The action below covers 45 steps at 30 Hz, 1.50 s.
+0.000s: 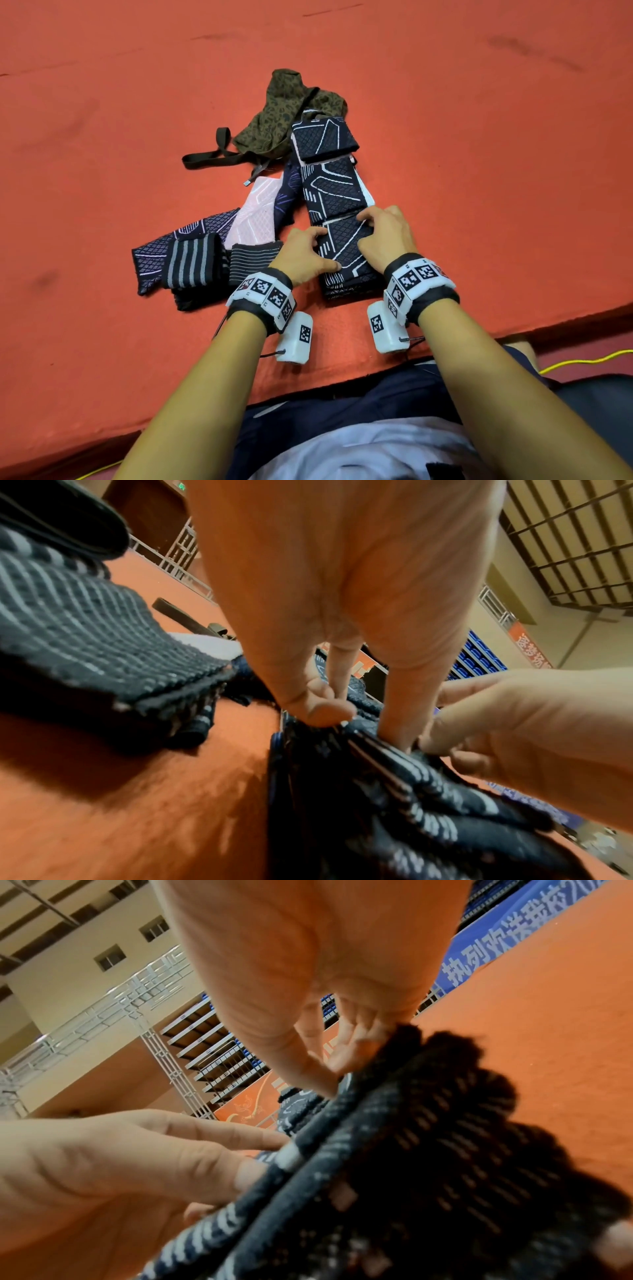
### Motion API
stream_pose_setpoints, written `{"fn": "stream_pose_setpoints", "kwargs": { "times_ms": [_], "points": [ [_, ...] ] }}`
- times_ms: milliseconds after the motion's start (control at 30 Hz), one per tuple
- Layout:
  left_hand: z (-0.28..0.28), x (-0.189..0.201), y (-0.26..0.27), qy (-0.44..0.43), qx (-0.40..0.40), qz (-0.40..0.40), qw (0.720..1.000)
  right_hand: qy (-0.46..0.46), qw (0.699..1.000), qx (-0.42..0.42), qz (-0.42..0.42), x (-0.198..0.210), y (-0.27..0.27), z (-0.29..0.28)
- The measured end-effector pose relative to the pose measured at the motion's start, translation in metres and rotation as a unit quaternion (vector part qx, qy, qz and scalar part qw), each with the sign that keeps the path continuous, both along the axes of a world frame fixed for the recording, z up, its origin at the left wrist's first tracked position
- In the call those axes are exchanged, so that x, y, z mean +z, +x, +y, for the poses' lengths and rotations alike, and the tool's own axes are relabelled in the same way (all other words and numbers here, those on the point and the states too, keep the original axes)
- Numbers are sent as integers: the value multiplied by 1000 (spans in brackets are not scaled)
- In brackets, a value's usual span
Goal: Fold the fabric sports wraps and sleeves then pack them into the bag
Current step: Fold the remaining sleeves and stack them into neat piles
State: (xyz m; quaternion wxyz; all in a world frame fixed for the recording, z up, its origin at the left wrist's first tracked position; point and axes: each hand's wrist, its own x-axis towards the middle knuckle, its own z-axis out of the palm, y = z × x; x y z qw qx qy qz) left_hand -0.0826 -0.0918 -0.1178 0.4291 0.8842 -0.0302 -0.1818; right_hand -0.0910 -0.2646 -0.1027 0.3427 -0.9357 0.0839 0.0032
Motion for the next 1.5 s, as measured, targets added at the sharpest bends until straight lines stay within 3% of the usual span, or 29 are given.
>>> {"fn": "stream_pose_setpoints", "kwargs": {
  "times_ms": [133,367,767,1000,1200,1500],
  "points": [
    [-1,8,4,9,13,-36,999,36,998,52,11,1,5,6],
    [-3,3,5,11,-12,-28,999,37,997,46,49,-14,7,4],
    [37,3,23,-9,98,-36,995,-2,992,100,78,16,36,46],
    [75,18,41,56,157,-50,985,-38,975,184,123,17,68,100],
    [98,18,59,112,179,32,977,-41,968,204,144,9,90,129],
    [102,12,92,104,225,105,963,-9,972,200,122,1,120,142]
  ]
}}
